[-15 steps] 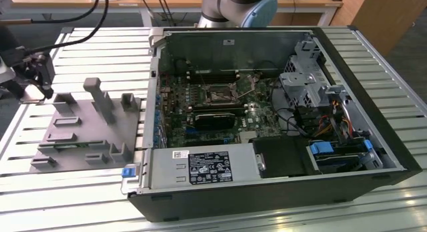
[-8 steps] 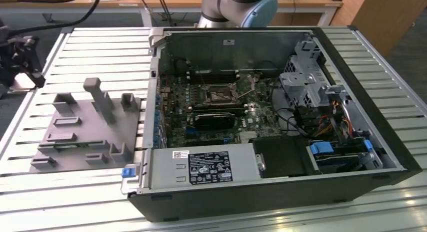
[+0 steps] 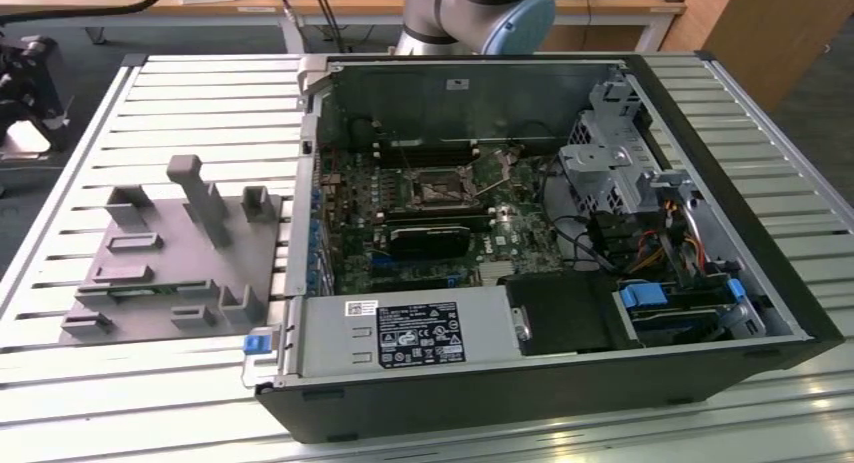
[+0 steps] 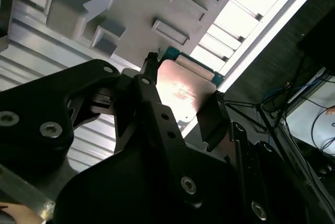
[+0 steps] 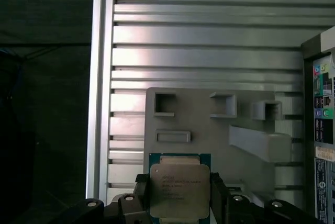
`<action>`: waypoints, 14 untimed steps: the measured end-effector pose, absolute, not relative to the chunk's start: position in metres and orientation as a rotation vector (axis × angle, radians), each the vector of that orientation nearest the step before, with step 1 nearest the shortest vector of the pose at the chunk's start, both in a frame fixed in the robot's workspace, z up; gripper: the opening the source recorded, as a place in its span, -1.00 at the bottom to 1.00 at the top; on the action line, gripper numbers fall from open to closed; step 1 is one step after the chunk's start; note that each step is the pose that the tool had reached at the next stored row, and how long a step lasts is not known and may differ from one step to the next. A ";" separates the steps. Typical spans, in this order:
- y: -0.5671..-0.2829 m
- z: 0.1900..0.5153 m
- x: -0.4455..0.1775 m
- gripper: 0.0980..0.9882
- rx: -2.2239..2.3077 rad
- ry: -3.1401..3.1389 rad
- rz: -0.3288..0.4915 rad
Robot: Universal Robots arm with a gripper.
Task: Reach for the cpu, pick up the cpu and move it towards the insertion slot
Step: 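Pick up the cpu and move it towards the insertion slot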
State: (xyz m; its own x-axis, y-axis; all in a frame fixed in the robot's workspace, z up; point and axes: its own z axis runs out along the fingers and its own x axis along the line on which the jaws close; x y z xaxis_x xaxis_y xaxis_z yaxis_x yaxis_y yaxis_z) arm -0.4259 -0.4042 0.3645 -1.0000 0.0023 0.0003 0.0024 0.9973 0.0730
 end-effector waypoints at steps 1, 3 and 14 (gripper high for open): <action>-0.404 0.368 -0.426 0.00 -0.004 -3.139 -0.115; -0.404 0.374 -0.426 0.00 -0.004 -3.139 -0.115; -0.404 0.379 -0.404 0.00 -0.004 -3.139 -0.117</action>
State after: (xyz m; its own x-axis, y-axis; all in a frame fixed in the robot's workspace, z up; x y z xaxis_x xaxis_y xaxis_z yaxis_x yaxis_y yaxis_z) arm -0.4040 -0.4041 0.3794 -1.0000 0.0024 0.0004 0.0024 0.9972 0.0742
